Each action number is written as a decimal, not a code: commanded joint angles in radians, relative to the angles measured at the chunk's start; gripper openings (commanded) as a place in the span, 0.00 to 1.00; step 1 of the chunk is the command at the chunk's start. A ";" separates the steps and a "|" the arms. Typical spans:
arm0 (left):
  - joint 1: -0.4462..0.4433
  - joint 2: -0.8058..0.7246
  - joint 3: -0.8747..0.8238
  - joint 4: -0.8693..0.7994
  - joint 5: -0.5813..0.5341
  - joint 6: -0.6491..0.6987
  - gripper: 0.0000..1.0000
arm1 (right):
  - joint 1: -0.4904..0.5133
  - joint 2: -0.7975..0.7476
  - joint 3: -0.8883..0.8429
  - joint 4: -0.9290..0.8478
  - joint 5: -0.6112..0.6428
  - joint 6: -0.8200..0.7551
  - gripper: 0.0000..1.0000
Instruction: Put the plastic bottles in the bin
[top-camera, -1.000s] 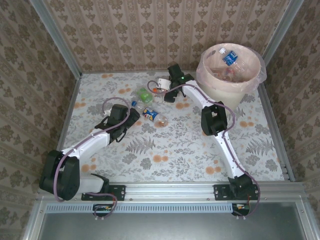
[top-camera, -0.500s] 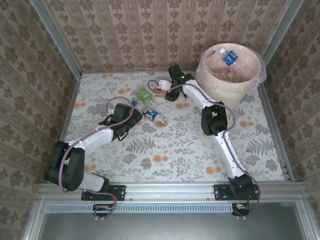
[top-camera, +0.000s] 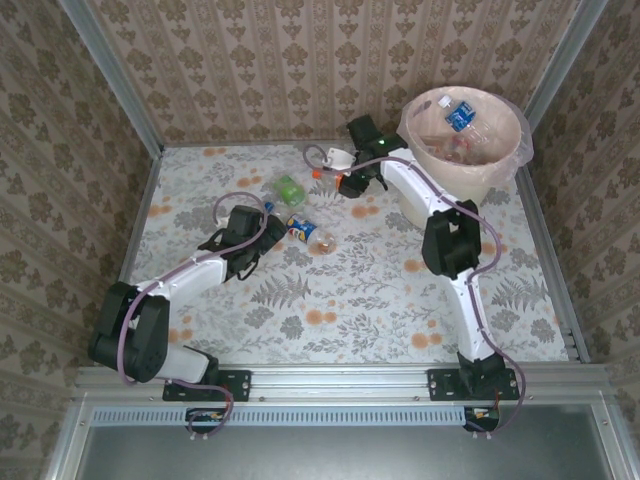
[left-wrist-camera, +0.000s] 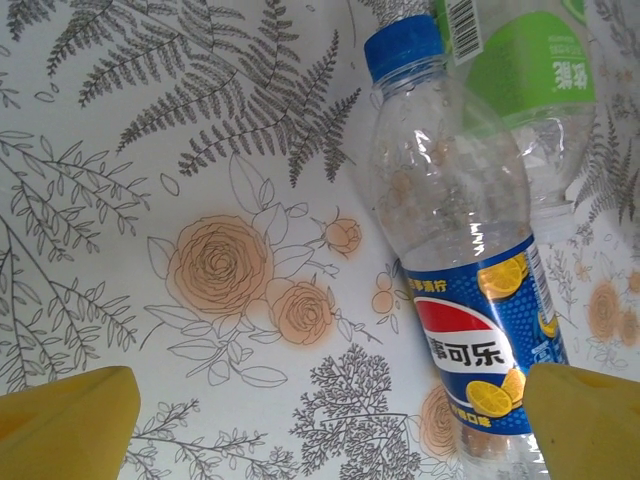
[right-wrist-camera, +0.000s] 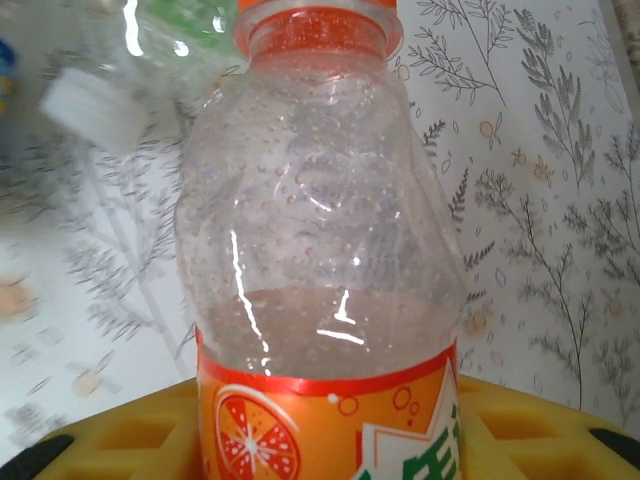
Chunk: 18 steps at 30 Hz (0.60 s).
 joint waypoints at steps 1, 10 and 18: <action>-0.005 -0.013 -0.014 0.039 0.008 0.012 1.00 | -0.015 -0.158 -0.099 0.007 -0.060 0.051 0.45; -0.005 -0.041 0.018 0.028 0.010 0.038 1.00 | -0.018 -0.469 -0.374 0.157 -0.139 0.193 0.45; -0.041 -0.053 0.071 -0.003 -0.006 0.070 1.00 | -0.070 -0.608 -0.410 0.185 -0.164 0.405 0.44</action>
